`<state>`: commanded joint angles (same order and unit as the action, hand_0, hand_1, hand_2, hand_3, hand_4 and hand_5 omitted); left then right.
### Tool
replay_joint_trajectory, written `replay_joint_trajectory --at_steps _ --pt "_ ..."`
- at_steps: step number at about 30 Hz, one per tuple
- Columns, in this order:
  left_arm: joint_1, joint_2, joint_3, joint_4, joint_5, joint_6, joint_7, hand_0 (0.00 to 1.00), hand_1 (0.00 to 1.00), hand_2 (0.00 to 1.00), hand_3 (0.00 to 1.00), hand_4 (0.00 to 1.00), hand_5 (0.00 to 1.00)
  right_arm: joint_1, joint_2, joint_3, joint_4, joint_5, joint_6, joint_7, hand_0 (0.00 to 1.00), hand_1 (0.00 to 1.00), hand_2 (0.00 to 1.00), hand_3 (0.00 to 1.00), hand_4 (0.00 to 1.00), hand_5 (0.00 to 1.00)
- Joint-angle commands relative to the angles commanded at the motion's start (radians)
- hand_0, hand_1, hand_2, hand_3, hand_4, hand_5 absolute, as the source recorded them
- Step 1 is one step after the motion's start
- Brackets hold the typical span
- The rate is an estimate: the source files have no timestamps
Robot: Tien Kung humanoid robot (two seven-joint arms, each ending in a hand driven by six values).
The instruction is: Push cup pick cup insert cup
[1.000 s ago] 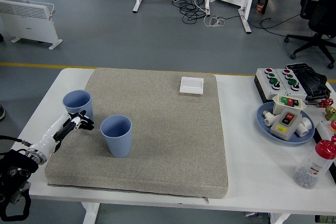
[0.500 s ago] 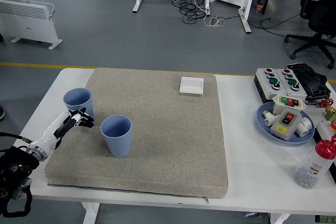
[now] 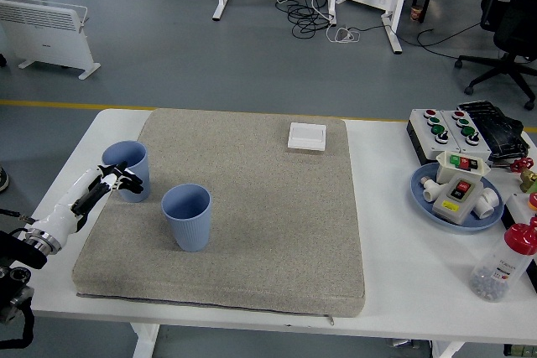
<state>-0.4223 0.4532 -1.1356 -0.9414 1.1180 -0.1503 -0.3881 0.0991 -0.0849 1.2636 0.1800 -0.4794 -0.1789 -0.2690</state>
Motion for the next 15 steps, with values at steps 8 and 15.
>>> replay_joint_trajectory --at_steps 8,15 --pt "0.034 0.078 -0.118 -0.309 0.042 0.026 0.058 0.491 0.51 0.5 0.48 0.574 0.998 -0.006 -0.001 0.005 0.0 0.0 0.0 0.001 0.732 0.671 0.707 0.598 0.154 0.473" --pt "-0.045 0.104 -0.053 -0.432 0.173 0.003 0.243 0.731 0.737 0.803 0.717 0.774 0.975 -0.009 -0.002 0.0 0.0 0.004 -0.001 -0.001 0.732 0.671 0.706 0.598 0.154 0.472"
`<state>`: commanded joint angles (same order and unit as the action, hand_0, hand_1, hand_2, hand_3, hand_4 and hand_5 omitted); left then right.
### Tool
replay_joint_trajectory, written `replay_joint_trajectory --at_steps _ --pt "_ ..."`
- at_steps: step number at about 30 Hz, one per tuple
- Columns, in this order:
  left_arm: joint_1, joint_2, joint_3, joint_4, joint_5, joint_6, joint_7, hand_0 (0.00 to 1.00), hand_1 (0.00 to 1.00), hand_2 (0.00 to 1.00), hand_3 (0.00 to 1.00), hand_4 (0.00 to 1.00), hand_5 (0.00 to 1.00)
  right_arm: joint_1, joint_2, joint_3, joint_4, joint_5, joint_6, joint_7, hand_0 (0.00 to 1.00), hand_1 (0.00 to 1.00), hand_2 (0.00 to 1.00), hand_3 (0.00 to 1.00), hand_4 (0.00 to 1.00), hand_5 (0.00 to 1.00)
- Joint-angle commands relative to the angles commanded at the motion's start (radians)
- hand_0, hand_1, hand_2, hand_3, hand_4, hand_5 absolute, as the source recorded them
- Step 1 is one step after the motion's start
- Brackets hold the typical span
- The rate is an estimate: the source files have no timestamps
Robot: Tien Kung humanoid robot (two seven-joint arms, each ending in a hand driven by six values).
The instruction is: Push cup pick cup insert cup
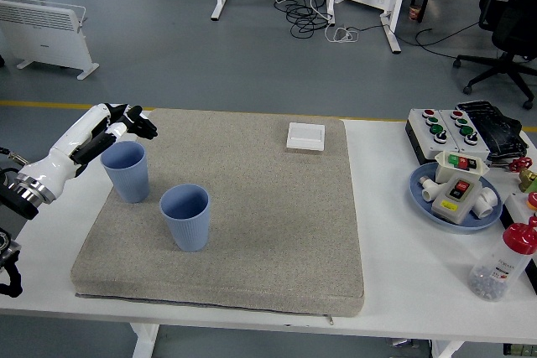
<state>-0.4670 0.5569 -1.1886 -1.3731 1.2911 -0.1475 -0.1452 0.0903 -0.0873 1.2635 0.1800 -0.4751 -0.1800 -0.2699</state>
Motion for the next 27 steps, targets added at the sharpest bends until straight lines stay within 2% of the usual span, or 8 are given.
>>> replay_joint_trajectory --at_steps 1,6,7,9,12,13,15,27 --pt "-0.009 0.001 0.011 -0.002 0.015 -0.002 0.008 0.855 0.85 0.937 0.843 0.887 0.881 0.0 0.0 -0.001 0.0 0.002 0.0 0.0 0.732 0.671 0.706 0.598 0.154 0.474" --pt "-0.088 0.015 0.108 -0.004 0.186 -0.066 0.109 0.855 0.85 0.937 0.843 0.887 0.881 0.0 -0.001 -0.01 0.0 0.015 -0.001 0.001 0.732 0.671 0.706 0.598 0.154 0.474" --pt "-0.102 0.017 0.13 -0.003 0.228 -0.081 0.123 0.942 0.933 0.998 0.914 0.998 0.589 0.0 -0.002 -0.012 0.0 0.018 -0.001 0.001 0.732 0.671 0.706 0.598 0.154 0.472" --pt "-0.128 0.023 0.174 -0.004 0.299 -0.111 0.159 0.942 0.933 0.998 0.914 0.998 0.589 0.0 -0.002 -0.014 0.0 0.021 -0.001 0.001 0.732 0.671 0.706 0.598 0.154 0.472" --pt "-0.156 0.028 0.222 -0.002 0.335 -0.143 0.208 0.942 0.933 0.998 0.914 0.998 0.589 0.001 -0.003 -0.016 0.0 0.023 -0.002 0.001 0.732 0.671 0.706 0.598 0.154 0.472" --pt "-0.165 0.031 0.238 -0.002 0.339 -0.153 0.223 0.954 0.945 0.998 0.937 0.998 0.504 0.001 -0.003 -0.016 0.0 0.023 -0.002 0.001 0.732 0.672 0.706 0.598 0.154 0.472" --pt "-0.18 0.034 0.263 -0.002 0.344 -0.165 0.246 0.954 0.945 0.998 0.937 0.998 0.504 0.0 -0.002 -0.017 0.0 0.024 -0.002 0.001 0.732 0.672 0.706 0.598 0.154 0.472" --pt "-0.231 0.038 0.358 0.016 0.34 -0.199 0.314 0.964 0.957 0.998 0.968 0.998 0.466 0.003 -0.002 -0.018 0.0 0.025 -0.002 0.001 0.733 0.672 0.706 0.598 0.153 0.472"
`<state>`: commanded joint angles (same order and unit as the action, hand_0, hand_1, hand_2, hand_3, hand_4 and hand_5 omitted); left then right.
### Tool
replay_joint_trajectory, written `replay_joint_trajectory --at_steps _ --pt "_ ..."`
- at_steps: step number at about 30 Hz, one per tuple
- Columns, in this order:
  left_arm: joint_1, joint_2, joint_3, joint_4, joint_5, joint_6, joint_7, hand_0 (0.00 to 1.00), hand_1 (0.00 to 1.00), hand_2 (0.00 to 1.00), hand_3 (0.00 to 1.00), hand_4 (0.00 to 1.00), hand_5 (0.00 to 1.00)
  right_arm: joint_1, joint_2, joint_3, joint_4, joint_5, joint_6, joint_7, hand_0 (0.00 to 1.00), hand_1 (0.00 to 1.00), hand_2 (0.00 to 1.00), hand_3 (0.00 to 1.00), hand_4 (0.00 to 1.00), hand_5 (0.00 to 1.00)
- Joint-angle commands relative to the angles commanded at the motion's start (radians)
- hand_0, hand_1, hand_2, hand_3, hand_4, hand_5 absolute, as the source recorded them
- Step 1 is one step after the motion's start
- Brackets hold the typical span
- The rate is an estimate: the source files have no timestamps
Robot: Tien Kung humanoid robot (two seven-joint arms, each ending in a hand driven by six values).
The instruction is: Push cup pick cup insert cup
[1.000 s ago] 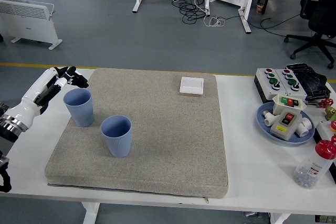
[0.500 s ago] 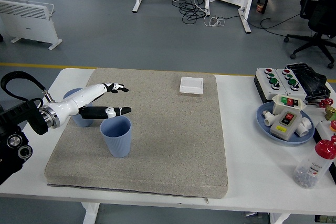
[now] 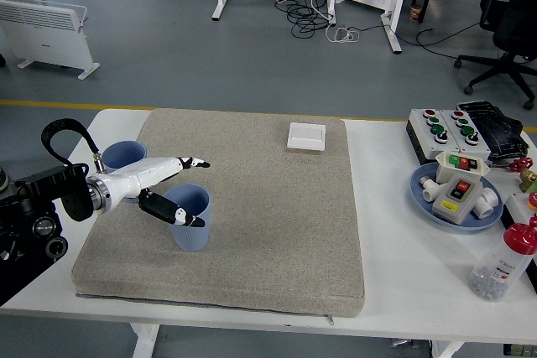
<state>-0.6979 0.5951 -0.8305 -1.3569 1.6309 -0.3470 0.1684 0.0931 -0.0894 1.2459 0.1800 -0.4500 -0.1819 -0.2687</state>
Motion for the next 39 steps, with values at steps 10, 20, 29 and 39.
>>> replay_joint_trajectory --at_steps 10,20,29,39 --pt "-0.007 -0.008 0.023 0.012 0.002 -0.024 0.007 0.838 0.846 0.977 0.934 0.931 0.313 0.001 0.0 0.0 0.0 0.002 0.001 0.001 0.733 0.671 0.706 0.598 0.154 0.472" --pt "-0.013 -0.014 0.046 0.028 0.004 -0.017 -0.015 0.708 0.762 0.904 0.814 0.816 0.156 0.002 0.0 0.001 0.0 -0.002 0.0 0.0 0.733 0.671 0.706 0.598 0.154 0.472" --pt "-0.018 -0.014 0.057 0.042 0.022 -0.013 -0.018 0.556 0.696 0.842 0.564 0.517 0.002 0.002 0.0 0.001 0.0 -0.002 0.001 -0.001 0.734 0.672 0.706 0.599 0.154 0.472" --pt "-0.01 0.002 0.021 -0.01 0.006 -0.03 0.025 0.581 0.641 0.785 0.498 0.395 0.002 0.002 0.0 0.003 0.0 0.0 0.0 0.001 0.734 0.672 0.706 0.599 0.154 0.472"
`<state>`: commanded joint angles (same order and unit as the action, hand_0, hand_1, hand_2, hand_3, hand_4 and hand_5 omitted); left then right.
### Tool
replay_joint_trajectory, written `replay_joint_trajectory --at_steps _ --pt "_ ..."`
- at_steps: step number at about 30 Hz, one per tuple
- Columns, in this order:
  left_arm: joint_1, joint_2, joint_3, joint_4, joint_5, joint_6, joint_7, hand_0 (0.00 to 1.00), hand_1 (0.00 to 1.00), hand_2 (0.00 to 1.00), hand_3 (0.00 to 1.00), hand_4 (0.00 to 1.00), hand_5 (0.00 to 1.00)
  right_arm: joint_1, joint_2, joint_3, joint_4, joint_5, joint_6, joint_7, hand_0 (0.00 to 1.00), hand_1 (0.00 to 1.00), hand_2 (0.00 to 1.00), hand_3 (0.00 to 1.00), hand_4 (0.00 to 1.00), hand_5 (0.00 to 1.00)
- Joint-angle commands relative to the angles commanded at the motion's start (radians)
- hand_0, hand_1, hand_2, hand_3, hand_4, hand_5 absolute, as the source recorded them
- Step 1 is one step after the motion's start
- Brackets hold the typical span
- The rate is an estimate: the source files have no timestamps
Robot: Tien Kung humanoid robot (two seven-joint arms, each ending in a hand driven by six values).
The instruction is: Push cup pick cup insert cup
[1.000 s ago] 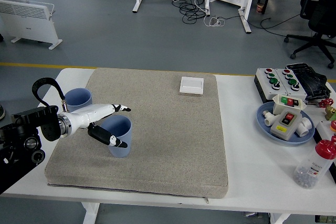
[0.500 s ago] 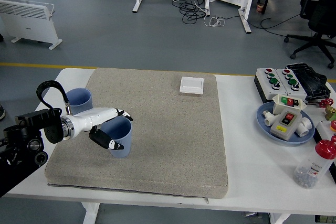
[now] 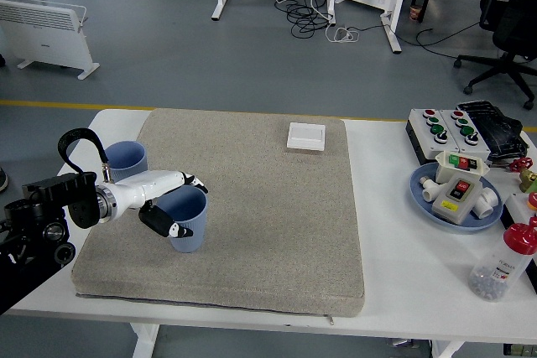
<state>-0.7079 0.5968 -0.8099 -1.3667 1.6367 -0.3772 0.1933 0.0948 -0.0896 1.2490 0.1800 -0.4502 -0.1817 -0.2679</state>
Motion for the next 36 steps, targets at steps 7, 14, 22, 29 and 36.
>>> replay_joint_trajectory --at_steps 7,14,22,29,36 --pt "-0.011 0.041 -0.126 -0.16 -0.1 -0.031 0.087 0.536 0.555 0.641 0.426 0.397 0.002 0.0 -0.001 0.0 0.0 0.006 0.001 0.002 0.733 0.673 0.706 0.599 0.155 0.472" --pt "-0.103 0.078 -0.211 -0.152 -0.111 -0.044 0.093 0.536 0.541 0.606 0.416 0.303 0.002 0.001 -0.003 -0.002 0.0 0.006 0.0 0.0 0.733 0.673 0.706 0.599 0.155 0.472" --pt "-0.229 0.1 -0.174 0.036 -0.04 -0.047 0.076 0.539 0.539 0.599 0.409 0.321 0.002 0.0 -0.006 -0.012 0.0 0.019 -0.002 0.0 0.734 0.673 0.706 0.599 0.156 0.473" --pt "-0.282 0.075 -0.121 0.189 -0.047 -0.046 0.062 0.546 0.544 0.602 0.413 0.323 0.002 0.0 -0.007 -0.017 0.0 0.02 -0.003 0.0 0.734 0.673 0.706 0.599 0.156 0.473" --pt "-0.303 0.066 -0.082 0.26 -0.028 -0.047 0.059 0.563 0.56 0.624 0.422 0.323 0.002 0.0 -0.007 -0.021 0.0 0.02 -0.003 -0.001 0.734 0.672 0.706 0.599 0.156 0.472"
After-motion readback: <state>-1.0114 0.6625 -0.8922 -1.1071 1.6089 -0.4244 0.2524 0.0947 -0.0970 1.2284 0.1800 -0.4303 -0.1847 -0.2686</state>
